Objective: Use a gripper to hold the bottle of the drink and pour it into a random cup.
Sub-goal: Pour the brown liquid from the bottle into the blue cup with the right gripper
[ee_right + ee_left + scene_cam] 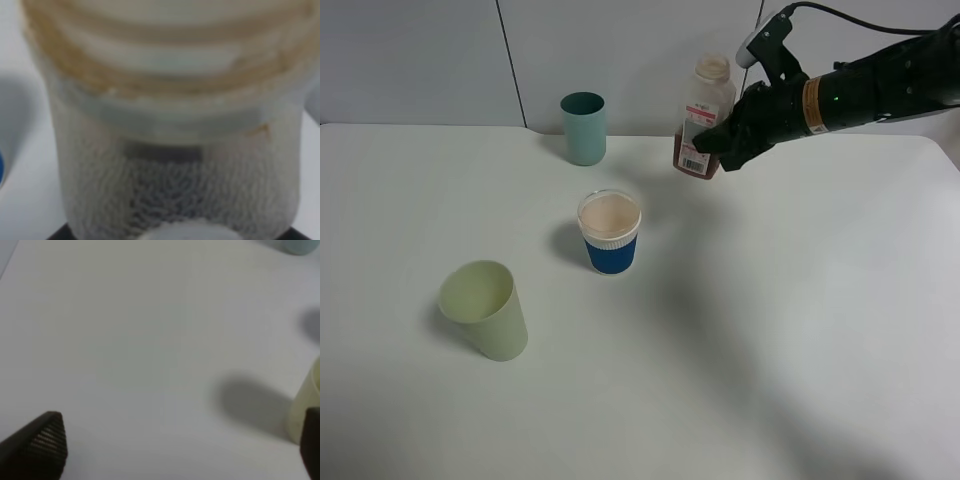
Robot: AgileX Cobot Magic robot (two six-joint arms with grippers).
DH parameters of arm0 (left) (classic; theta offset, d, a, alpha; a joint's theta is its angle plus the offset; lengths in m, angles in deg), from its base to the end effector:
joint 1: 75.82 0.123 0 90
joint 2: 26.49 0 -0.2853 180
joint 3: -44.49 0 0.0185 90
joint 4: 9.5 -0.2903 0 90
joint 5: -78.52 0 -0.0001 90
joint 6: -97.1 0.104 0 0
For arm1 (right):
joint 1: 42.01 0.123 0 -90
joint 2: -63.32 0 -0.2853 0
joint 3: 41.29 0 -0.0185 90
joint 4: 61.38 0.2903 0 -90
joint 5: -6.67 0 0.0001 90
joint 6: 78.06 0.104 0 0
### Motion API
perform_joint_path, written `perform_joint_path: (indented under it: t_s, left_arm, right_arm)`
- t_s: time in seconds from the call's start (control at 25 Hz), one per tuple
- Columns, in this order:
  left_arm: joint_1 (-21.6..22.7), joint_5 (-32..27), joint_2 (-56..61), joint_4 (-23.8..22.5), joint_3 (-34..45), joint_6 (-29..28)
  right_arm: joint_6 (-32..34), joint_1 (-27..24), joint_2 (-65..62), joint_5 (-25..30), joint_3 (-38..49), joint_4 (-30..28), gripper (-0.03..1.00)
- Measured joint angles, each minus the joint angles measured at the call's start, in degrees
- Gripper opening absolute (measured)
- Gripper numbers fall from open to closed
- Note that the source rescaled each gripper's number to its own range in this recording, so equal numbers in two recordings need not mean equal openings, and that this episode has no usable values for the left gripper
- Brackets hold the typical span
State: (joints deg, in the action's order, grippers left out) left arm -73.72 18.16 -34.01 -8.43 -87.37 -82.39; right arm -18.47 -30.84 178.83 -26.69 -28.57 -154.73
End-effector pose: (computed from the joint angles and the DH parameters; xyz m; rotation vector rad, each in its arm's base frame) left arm 0.0399 -0.0002 0.2937 -0.0272 2.0246 0.0065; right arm 0.4094 0.1390 0.1590 -1.1091 1.8713 0.4307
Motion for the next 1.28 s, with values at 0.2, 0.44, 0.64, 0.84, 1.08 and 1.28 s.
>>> perform_joint_path:
  t_s: [0.2, 0.44, 0.64, 0.84, 1.08, 1.28]
  left_arm:
    - [0.00, 0.00, 0.00, 0.00, 0.00, 0.00]
    - [0.00, 0.00, 0.00, 0.00, 0.00, 0.00]
    - [0.00, 0.00, 0.00, 0.00, 0.00, 0.00]
    - [0.00, 0.00, 0.00, 0.00, 0.00, 0.00]
    - [0.00, 0.00, 0.00, 0.00, 0.00, 0.00]
    - [0.00, 0.00, 0.00, 0.00, 0.00, 0.00]
  right_arm:
    - [2.46, 4.15, -1.42, 6.48, 0.00, -2.31, 0.00]
    - [3.40, 8.74, -2.14, 13.66, 0.00, -6.17, 0.00]
    - [2.64, 11.75, -2.33, 18.29, 0.00, -6.18, 0.00]
    - [-0.18, 14.51, -2.33, 23.14, 0.00, -6.18, 0.00]
    - [-5.71, 17.39, -2.33, 26.17, 0.00, -6.18, 0.00]
    - [-12.68, 18.48, -2.33, 27.27, 0.00, -6.18, 0.00]
